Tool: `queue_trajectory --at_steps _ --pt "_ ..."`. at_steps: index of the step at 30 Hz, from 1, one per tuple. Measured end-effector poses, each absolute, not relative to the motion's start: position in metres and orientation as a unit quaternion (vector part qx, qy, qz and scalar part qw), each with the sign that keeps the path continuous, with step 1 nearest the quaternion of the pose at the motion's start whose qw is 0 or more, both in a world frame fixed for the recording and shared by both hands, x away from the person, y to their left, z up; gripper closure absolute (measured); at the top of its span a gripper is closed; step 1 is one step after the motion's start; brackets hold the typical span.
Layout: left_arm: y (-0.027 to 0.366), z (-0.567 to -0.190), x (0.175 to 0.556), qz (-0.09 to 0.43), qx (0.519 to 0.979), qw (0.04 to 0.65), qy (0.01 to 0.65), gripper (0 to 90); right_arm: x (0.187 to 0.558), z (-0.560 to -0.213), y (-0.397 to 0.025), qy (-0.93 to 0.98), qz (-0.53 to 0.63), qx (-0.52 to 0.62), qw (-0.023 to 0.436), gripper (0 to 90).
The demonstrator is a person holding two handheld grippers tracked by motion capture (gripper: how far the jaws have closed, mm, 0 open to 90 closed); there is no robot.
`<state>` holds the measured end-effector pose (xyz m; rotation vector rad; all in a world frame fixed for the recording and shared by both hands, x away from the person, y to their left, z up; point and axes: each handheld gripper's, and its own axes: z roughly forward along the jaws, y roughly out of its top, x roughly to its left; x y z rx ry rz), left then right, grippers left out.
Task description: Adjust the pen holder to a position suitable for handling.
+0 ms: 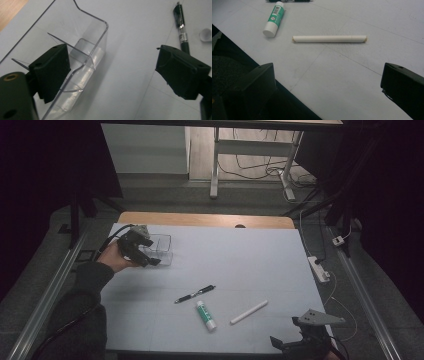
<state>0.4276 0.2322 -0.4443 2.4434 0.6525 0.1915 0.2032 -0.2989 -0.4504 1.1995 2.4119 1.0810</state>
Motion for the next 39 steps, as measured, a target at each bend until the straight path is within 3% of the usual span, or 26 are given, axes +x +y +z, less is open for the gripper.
queue_trajectory --at_steps 7,19,25,29,39 --pt "0.229 -0.451 0.438 0.069 0.930 0.266 0.242 26.2 0.203 -0.450 -0.299 0.825 0.370 0.410 0.119 0.0" --pt "0.239 -0.448 0.445 0.084 0.934 0.232 0.257 65.7 0.203 -0.450 -0.299 0.824 0.371 0.411 0.118 0.0" --pt "0.241 -0.448 0.441 0.081 0.943 0.232 0.224 73.0 0.202 -0.450 -0.299 0.825 0.369 0.410 0.120 0.0" --pt "0.242 -0.447 0.437 0.090 0.940 0.247 0.218 86.4 0.202 -0.450 -0.299 0.826 0.369 0.410 0.120 0.0" --pt "0.237 -0.453 0.442 0.110 0.939 0.220 0.240 81.1 0.202 -0.450 -0.299 0.825 0.370 0.411 0.120 0.0"
